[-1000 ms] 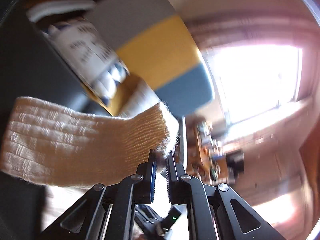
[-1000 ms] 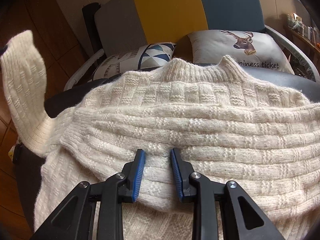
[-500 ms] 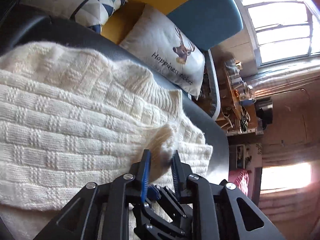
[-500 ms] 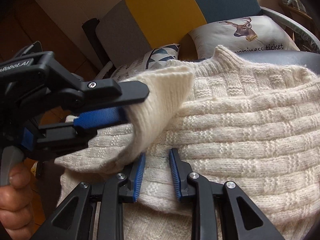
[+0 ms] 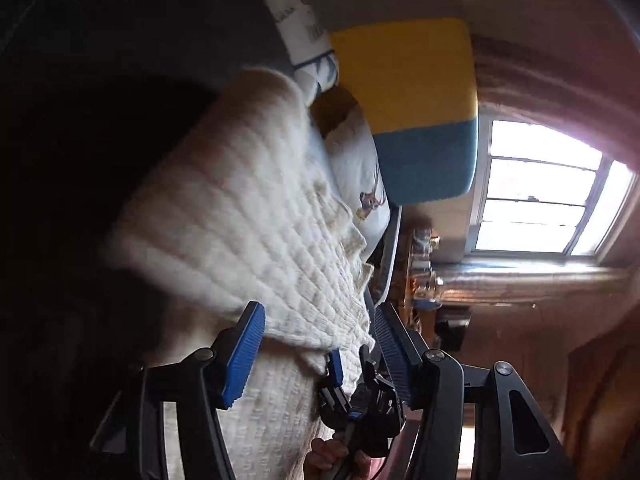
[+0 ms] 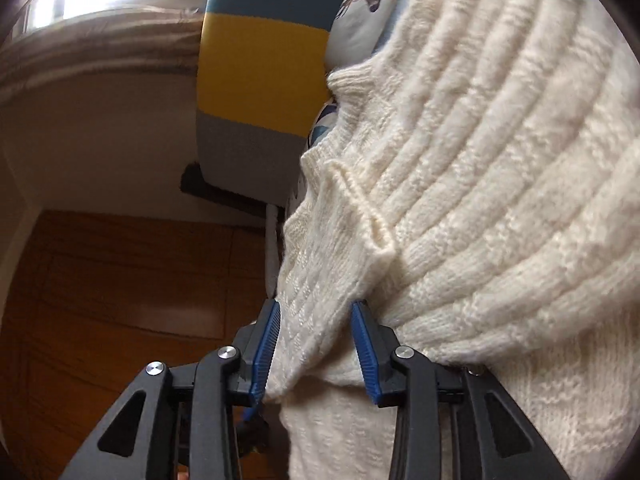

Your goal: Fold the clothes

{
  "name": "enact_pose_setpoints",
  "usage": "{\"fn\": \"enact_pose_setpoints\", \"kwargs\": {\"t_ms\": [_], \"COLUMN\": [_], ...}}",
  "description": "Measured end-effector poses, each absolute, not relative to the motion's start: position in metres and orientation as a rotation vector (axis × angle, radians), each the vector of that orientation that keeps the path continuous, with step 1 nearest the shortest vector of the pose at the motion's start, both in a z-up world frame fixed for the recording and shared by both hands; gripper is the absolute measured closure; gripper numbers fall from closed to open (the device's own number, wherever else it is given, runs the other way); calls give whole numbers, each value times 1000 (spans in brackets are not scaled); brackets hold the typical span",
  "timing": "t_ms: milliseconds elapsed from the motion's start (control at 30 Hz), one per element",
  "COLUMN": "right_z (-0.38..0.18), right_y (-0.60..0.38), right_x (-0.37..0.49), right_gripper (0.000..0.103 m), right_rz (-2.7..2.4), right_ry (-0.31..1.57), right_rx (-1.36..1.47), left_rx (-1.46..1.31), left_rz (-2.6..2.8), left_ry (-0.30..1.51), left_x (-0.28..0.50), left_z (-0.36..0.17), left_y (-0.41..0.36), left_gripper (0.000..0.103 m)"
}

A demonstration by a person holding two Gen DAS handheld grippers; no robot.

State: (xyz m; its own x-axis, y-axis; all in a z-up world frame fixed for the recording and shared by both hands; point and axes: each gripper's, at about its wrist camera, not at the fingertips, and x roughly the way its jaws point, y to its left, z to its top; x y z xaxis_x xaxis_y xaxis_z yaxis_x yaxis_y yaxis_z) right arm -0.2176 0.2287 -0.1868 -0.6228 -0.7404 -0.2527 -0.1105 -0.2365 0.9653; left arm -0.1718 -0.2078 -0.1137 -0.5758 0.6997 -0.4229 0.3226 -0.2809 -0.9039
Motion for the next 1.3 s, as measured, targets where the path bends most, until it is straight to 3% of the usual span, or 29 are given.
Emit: {"fn": "enact_pose_setpoints", "kwargs": {"t_ms": [200,400,500,567,633,900,967,1067,1133,1200,1300], "right_z": [-191,-178,-165,-154,-141,-101,-115,-154,-170,-175,-169], "right_y": [219,201,187,177,167,146,164,185,201,209,206], "right_x": [-221,-229,-243,-248,-252,-269,-269,-269,-264,-260,-264], "right_gripper": [66,66,66,72,93,96,96,87,87,88,89], "right_rz": [-1942,-2090,-2175,-2250,-2323,-2532,-2438,-2260,-2182,-2146,-2142], "right_ry": [-1698,-1511,-1257,-1112,-973,-433,-572,-927,-1144,-1240,-1182], "right_rx": [975,1022,1145,1233,1270,1302,1342,1363,1251,1191,1276], "left_rx": [-1172,-1105,-1095,-1087,-1083,-1038,-1040,-1074,-1092,-1105,-1122], "left_rz": [1812,1736,1708,1715,1744,1879,1895,1952,1966,1970,1975], "left_ry": [-1932,-1972,-1995,-2005,-2011,-2078,-2071,-2009,-1990,-1982,-1979], "left_x": [-153,-159,-169,-175,-177,-186,-189,-196,-200,-204,-211], "left_z": [-153,-155,-157,-157,-154,-156,-154,-148,-147,-146,-145], "left_y": [-238,-221,-210,-204,-207,-226,-224,-218,-215,-214,-213], "left_gripper": [45,43,43,43,43,43,43,43,43,43,43]}}
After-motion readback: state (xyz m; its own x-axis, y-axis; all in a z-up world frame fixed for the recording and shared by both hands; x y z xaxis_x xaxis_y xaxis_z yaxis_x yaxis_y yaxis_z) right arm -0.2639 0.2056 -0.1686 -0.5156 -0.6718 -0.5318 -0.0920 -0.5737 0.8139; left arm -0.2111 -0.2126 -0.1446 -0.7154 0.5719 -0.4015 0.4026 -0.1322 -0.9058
